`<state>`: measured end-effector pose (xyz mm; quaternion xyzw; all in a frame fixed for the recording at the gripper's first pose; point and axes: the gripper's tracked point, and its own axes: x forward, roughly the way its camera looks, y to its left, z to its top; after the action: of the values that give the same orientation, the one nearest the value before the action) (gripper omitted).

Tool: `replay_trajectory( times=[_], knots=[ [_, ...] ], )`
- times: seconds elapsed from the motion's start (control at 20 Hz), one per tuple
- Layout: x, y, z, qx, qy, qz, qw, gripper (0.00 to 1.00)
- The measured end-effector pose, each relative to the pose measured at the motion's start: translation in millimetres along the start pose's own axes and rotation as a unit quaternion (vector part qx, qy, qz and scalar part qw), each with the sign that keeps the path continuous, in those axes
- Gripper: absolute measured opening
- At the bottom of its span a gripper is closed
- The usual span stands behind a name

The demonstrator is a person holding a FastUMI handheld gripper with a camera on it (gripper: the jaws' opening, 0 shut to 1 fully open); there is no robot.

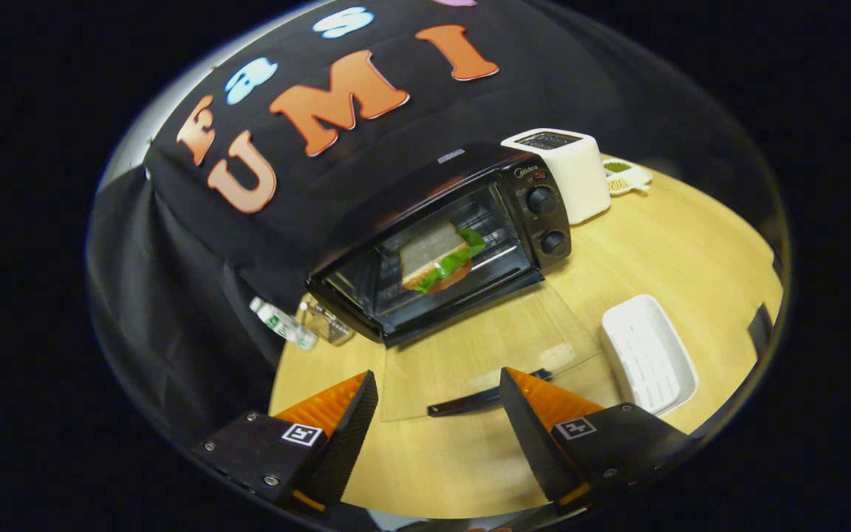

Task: Open the toaster oven, put the food inside, and close the toaster oven door.

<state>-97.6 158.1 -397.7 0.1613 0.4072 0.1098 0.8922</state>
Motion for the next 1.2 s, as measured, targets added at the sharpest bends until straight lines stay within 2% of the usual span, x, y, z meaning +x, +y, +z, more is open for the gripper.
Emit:
replay_trajectory(
  times=[0.2, 0.3, 0.55, 0.8, 0.95, 1.2],
  knots=[
    [1, -25, -41, -0.130, 0.052, -0.057, 0.988, 0.99],
    [10, -36, -61, -0.166, 0.078, -0.075, 0.980, 0.99],
    [47, -53, -81, -0.178, 0.107, -0.110, 0.972, 1.00],
    [69, -57, -82, -0.204, 0.106, -0.119, 0.966, 0.99],
    [70, -53, -79, -0.209, 0.096, -0.125, 0.965, 1.00],
    [58, -40, -53, -0.223, 0.070, -0.108, 0.966, 1.00]
  ],
)
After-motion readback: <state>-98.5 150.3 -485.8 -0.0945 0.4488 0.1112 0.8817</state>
